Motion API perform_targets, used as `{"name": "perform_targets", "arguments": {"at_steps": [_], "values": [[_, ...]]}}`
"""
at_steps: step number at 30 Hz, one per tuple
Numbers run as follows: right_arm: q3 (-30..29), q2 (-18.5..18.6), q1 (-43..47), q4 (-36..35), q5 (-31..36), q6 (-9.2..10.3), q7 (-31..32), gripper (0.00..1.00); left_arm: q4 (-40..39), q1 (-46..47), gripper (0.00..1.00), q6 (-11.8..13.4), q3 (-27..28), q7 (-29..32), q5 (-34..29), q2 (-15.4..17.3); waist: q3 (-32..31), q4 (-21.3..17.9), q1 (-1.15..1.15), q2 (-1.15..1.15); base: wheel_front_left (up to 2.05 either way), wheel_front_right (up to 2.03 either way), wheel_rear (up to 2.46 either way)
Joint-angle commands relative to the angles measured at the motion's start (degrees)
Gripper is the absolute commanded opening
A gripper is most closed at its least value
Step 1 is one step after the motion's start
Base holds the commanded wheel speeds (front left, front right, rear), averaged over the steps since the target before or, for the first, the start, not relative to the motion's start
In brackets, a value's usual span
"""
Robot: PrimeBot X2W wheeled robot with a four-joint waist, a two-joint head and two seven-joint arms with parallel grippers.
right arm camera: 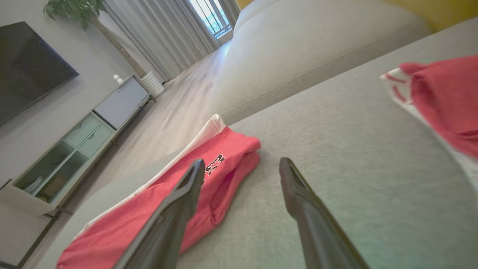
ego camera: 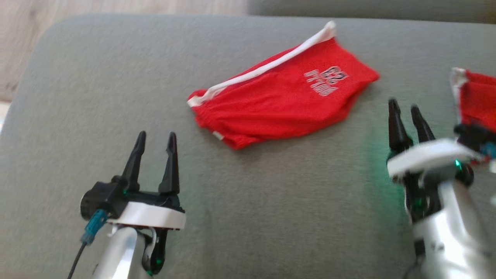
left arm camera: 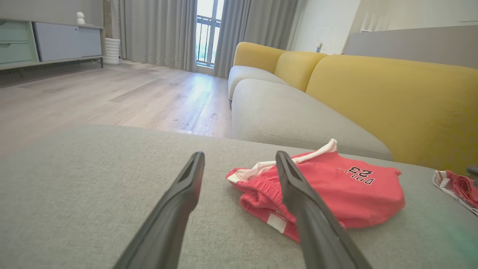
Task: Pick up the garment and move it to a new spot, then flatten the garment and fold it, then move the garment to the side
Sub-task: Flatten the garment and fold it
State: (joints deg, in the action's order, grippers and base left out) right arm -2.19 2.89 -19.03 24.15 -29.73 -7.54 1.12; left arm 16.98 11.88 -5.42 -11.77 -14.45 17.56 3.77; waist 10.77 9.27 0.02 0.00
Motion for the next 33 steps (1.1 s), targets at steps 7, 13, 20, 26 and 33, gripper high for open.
{"name": "perform_targets", "arguments": {"at_steps": [7,13,20,26,33], "values": [[-2.51,-0.01,-12.72,13.05,-6.55,0.05,3.12,1.0,0.03,3.96,1.0,-1.0,1.72,-0.54,-0.05,-0.52,3.99,7.58,-0.02,0.0,0.0,0.0,0.0],[-11.0,-0.01,-21.01,30.94,-0.01,0.05,1.7,1.0,-0.06,4.57,1.0,-1.32,3.0,-0.54,0.3,-0.79,4.02,11.83,-0.02,0.0,0.0,0.0,0.0],[-19.5,0.25,-27.91,46.09,7.29,0.05,1.81,1.0,-0.48,3.57,1.0,-1.49,3.27,-0.55,1.52,-0.87,4.6,14.57,-0.02,0.0,0.0,0.0,0.0],[-25.3,2.12,-31.01,49.33,13.25,0.05,2.82,1.0,-1.18,4.23,1.0,-1.1,1.93,-0.55,3.22,-0.88,6.53,15.97,-0.02,0.0,0.0,0.0,0.0],[-31.13,2.31,-32.93,49.72,19.82,0.05,4.08,0.0,-1.05,5.02,1.0,-0.59,0.76,-0.55,4.11,-0.89,7.93,16.25,-0.02,0.0,0.0,0.0,0.0]]}}
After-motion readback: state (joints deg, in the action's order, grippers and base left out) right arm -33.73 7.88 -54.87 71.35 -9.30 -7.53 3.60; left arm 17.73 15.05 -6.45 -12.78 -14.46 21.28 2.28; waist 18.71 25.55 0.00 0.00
